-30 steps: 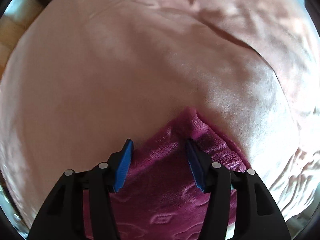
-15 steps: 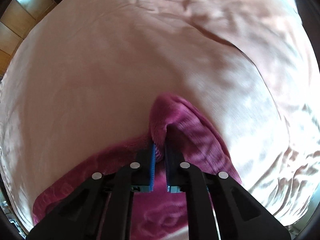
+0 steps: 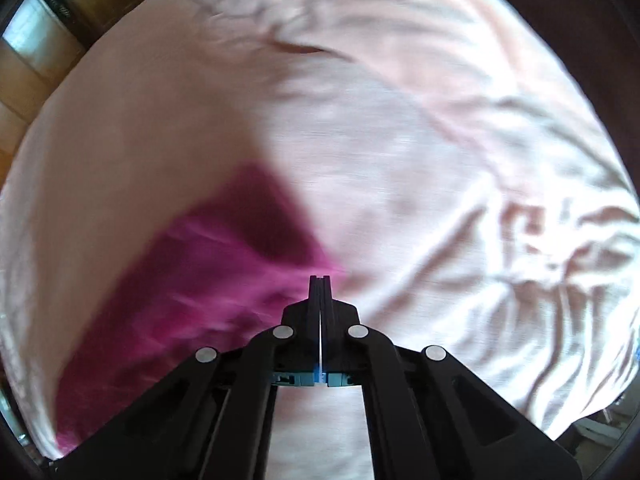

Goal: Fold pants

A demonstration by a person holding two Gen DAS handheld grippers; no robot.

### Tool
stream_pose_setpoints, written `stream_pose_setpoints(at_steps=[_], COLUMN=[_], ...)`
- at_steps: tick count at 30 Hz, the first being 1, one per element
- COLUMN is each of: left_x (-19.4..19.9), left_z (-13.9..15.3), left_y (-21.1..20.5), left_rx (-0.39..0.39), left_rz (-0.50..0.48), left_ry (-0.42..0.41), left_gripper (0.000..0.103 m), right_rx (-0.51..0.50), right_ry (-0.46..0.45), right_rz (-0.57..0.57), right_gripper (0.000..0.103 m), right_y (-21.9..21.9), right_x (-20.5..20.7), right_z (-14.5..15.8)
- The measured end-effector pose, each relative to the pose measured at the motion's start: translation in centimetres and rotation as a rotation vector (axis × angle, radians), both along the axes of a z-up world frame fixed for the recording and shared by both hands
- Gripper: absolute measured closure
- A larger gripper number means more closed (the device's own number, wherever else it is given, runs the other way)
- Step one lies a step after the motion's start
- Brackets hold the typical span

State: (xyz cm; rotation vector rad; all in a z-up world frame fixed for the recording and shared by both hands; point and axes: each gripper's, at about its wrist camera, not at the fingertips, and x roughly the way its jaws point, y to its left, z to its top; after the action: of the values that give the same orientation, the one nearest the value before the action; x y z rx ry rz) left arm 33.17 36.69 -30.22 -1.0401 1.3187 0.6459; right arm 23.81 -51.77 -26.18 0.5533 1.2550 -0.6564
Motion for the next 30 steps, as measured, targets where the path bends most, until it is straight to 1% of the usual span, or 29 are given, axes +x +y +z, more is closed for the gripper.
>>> stream_pose_setpoints(at_steps=[2, 3, 5, 6, 8, 9, 10, 11, 12, 13, 15, 18, 20, 22, 23, 24, 25, 26, 27, 30], left_x=[0.1, 0.2, 0.9, 1.3, 1.5, 1.5, 1.3, 1.0, 0.7, 0.4, -0.7, -2.3, -3.0, -3.9, -4.1, -4.3, -4.5, -4.6, -4.7, -5.0], left_z=[-0.5, -0.7, -1.4, -1.5, -1.5, -1.3, -1.1, -0.9, -0.6, -0.3, 0.5, 1.4, 1.9, 2.4, 2.6, 2.8, 3.3, 3.6, 4.1, 5.3], left_y=[0.1, 0.1, -0.1, -0.3, -0.6, -0.7, -0.9, -1.0, -1.1, -1.1, -1.1, -0.7, -0.5, -0.3, -0.2, -0.2, 0.0, 0.0, 0.0, 0.3], left_rx=[-0.001, -0.001, 0.008, 0.017, 0.052, 0.066, 0.076, 0.078, 0.079, 0.078, 0.072, 0.053, 0.039, 0.027, 0.026, 0.026, 0.025, 0.025, 0.026, 0.025], left_rz=[-0.003, -0.008, -0.019, -0.026, -0.043, -0.044, -0.048, -0.05, -0.055, -0.061, -0.067, -0.066, -0.064, -0.063, -0.066, -0.069, -0.071, -0.072, -0.074, -0.072], left_ry=[0.01, 0.019, 0.039, 0.047, 0.082, 0.087, 0.081, 0.071, 0.054, 0.038, -0.002, -0.04, -0.054, -0.07, -0.073, -0.078, -0.084, -0.088, -0.097, -0.118], left_gripper=[0.049, 0.049, 0.052, 0.055, 0.072, 0.076, 0.084, 0.089, 0.091, 0.093, 0.094, 0.095, 0.095, 0.095, 0.095, 0.095, 0.095, 0.096, 0.096, 0.096], right_rx=[-0.009, -0.006, 0.033, 0.064, 0.123, 0.14, 0.156, 0.177, 0.188, 0.2, 0.255, 0.33, 0.336, 0.325, 0.326, 0.326, 0.319, 0.305, 0.284, 0.195], right_ry=[0.01, 0.005, -0.039, -0.057, -0.082, -0.093, -0.109, -0.137, -0.16, -0.183, -0.223, -0.236, -0.232, -0.218, -0.213, -0.21, -0.206, -0.201, -0.195, -0.166], right_rz=[-0.003, 0.017, 0.023, 0.01, -0.012, -0.018, -0.026, -0.042, -0.059, -0.08, -0.12, -0.161, -0.167, -0.186, -0.199, -0.209, -0.214, -0.215, -0.198, -0.106], right_gripper=[0.103, 0.103, 0.103, 0.103, 0.1, 0.088, 0.078, 0.054, 0.044, 0.043, 0.043, 0.043, 0.044, 0.046, 0.056, 0.068, 0.075, 0.084, 0.089, 0.091], right_y=[-0.4, -0.5, -0.4, -0.3, 0.0, -0.1, 0.0, 0.1, 0.1, 0.0, -0.3, -0.5, -0.7, -0.8, -0.9, -1.0, -1.1, -1.2, -1.1, -0.1], right_x=[-1.3, -1.8, -2.5, -3.0, -2.7, -2.1, -1.8, -1.4, -1.0, -0.7, -0.1, 1.4, 2.7, 3.9, 4.4, 4.9, 5.3, 5.7, 6.2, 6.5], right_z=[-0.3, -0.4, -0.3, 0.0, 0.1, 0.1, 0.3, 0.7, 1.0, 1.1, 0.9, -0.3, -1.4, -2.5, -3.0, -3.5, -3.7, -3.9, -3.6, -1.6])
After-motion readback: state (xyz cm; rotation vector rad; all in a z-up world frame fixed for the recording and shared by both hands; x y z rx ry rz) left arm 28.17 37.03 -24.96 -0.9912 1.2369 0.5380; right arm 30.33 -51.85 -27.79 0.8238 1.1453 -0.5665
